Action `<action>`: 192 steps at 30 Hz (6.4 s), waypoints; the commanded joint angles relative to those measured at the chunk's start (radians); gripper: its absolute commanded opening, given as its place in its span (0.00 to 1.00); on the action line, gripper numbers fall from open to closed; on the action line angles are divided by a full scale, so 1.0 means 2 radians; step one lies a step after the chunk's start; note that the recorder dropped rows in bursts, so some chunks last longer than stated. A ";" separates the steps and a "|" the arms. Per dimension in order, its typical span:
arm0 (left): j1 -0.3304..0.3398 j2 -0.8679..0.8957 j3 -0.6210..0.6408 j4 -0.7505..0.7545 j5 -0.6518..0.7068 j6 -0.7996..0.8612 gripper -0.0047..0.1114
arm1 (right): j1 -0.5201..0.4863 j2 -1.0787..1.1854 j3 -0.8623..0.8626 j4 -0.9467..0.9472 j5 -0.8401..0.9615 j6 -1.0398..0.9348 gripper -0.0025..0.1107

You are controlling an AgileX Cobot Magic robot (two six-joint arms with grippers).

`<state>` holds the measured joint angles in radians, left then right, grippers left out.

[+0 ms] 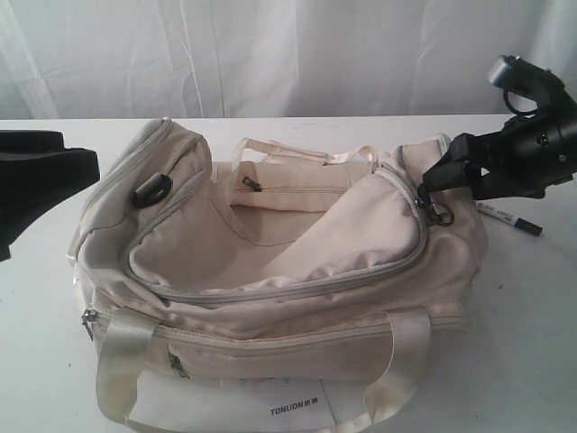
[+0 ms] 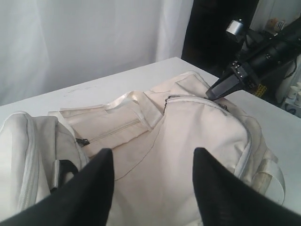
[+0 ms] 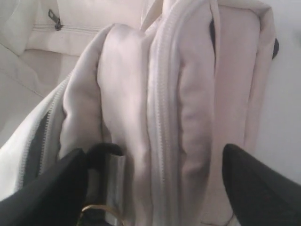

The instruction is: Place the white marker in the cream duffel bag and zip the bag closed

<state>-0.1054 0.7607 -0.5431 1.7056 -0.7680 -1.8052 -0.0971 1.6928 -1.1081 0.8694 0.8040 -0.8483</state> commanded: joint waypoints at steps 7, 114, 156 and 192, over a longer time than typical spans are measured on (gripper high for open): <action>-0.003 0.029 -0.005 -0.036 -0.029 0.036 0.52 | 0.010 0.018 -0.004 0.041 -0.012 -0.035 0.21; -0.332 0.627 -0.457 0.019 0.172 0.293 0.04 | 0.010 0.017 -0.004 0.128 0.110 -0.125 0.02; -0.368 0.462 -0.299 0.019 0.051 0.249 0.04 | 0.007 0.023 -0.094 0.029 -0.066 -0.016 0.02; -0.377 0.178 -0.050 0.019 0.199 0.196 0.04 | -0.021 0.023 -0.099 0.015 -0.053 -0.007 0.02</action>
<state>-0.8463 1.1379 -0.6562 1.7255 -0.3091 -1.3972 -0.1177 1.7440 -1.2858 0.9018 0.8728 -0.8575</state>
